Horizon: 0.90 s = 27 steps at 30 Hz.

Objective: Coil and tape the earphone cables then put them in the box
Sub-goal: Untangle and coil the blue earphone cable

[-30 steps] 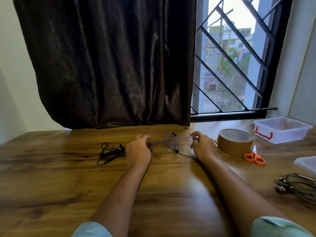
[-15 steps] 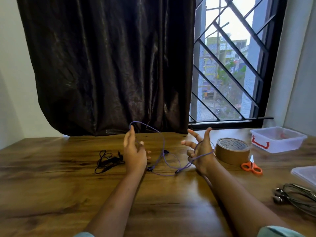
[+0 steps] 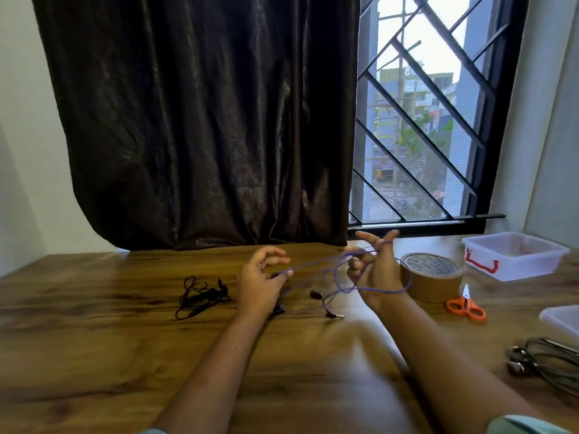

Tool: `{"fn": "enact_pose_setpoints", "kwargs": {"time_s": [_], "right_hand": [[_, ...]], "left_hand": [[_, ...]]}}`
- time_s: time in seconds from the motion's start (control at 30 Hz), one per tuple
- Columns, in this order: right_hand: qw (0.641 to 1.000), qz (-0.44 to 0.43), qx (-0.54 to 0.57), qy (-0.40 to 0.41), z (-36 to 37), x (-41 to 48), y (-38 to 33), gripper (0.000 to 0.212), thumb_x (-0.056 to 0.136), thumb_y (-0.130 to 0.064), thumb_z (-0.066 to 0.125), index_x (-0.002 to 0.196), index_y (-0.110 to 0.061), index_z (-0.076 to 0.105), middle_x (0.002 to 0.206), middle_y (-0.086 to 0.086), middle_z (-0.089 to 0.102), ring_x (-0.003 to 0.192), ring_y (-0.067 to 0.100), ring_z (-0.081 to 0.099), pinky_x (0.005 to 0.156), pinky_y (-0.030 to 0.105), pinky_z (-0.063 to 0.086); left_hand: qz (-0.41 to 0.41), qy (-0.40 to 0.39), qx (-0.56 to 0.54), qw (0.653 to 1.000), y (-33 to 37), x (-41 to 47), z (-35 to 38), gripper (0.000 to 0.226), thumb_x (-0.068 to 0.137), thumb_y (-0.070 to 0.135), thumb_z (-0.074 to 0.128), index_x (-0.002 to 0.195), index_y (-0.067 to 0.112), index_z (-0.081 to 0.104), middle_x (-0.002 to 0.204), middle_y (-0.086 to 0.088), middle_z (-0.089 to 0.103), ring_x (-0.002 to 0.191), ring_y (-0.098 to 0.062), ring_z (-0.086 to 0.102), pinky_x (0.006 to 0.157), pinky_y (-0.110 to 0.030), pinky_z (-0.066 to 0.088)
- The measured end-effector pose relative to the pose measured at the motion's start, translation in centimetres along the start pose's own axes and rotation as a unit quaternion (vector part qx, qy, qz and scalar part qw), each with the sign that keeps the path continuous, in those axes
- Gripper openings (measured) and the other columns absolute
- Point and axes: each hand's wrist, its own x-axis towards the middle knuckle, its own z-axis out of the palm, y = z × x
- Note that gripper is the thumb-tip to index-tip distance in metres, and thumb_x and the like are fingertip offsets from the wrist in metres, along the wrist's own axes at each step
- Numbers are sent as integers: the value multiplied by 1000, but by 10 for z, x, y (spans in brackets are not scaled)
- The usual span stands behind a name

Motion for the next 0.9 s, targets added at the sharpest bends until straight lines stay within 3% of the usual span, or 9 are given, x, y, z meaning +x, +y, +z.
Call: {"fn": "enact_pose_setpoints", "kwargs": {"time_s": [0.13, 0.23, 0.33, 0.43, 0.5, 0.57, 0.63, 0.73, 0.9], "right_hand": [[994, -3, 109, -3, -7, 1, -14, 82, 84, -78, 13, 96, -11, 59, 72, 18, 69, 36, 15, 44, 42, 16, 35], [997, -8, 80, 24, -8, 2, -19, 79, 85, -77, 13, 95, -14, 58, 65, 13, 65, 32, 12, 35, 40, 13, 27], [998, -4, 23, 57, -7, 2, -17, 59, 94, -63, 27, 98, -13, 56, 59, 6, 55, 29, 6, 30, 35, 10, 24], [996, -31, -11, 82, -6, 1, -13, 25, 100, -33, 44, 100, -9, 53, 67, 10, 56, 34, 5, 47, 33, 13, 33], [993, -70, -43, 87, -9, -1, -12, 6, 97, -14, 52, 92, -11, 54, 77, 9, 60, 53, 9, 60, 45, 16, 46], [984, -105, -120, 74, -11, -3, -11, 4, 92, -13, 59, 90, -16, 58, 83, 1, 63, 70, 10, 61, 63, 24, 50], [983, -110, -148, 27, -7, -9, -8, 8, 89, -18, 63, 96, -19, 59, 83, -5, 62, 70, 7, 58, 66, 27, 47], [977, -77, -194, -41, 2, -16, -1, 25, 90, -21, 61, 113, -24, 55, 93, -11, 64, 83, 1, 60, 78, 30, 48], [960, -61, -268, -59, 1, -17, -1, 35, 97, -36, 42, 132, -31, 44, 117, -17, 50, 119, 12, 43, 97, 44, 32]], "left_hand": [[-14, -22, -16, 1000, -2, -2, 2, 13, 83, 7, 68, 73, 12, 62, 60, 1, 61, 48, 2, 52, 45, -13, 37], [-67, 117, -60, 989, -3, 2, -5, 28, 94, 15, 55, 67, 15, 61, 51, 3, 48, 41, -2, 42, 43, -18, 32], [-144, 217, -169, 951, 0, 8, -14, 41, 100, 32, 42, 66, 15, 56, 52, 4, 40, 39, -3, 35, 43, -22, 27], [-200, 225, -246, 922, 2, 11, -22, 46, 100, 38, 33, 66, 14, 52, 56, 3, 39, 48, -11, 32, 46, -25, 25], [-217, 188, -318, 904, 2, 12, -26, 55, 99, 47, 23, 66, 14, 51, 50, 5, 35, 47, -11, 28, 44, -25, 21], [-225, 161, -376, 884, 3, 12, -28, 68, 96, 59, 15, 69, 11, 55, 46, 4, 41, 47, -12, 35, 44, -23, 29], [-217, 145, -423, 868, 5, 13, -29, 76, 93, 65, 14, 75, 8, 60, 55, -2, 54, 59, -17, 51, 64, -28, 48], [-170, 113, -430, 879, 5, 16, -31, 86, 84, 76, 13, 91, 8, 65, 85, -9, 65, 82, -18, 59, 100, -35, 39], [-100, 88, -344, 930, 3, 17, -26, 84, 80, 74, 9, 95, 12, 65, 97, -11, 67, 106, -23, 60, 111, -35, 27]]}}
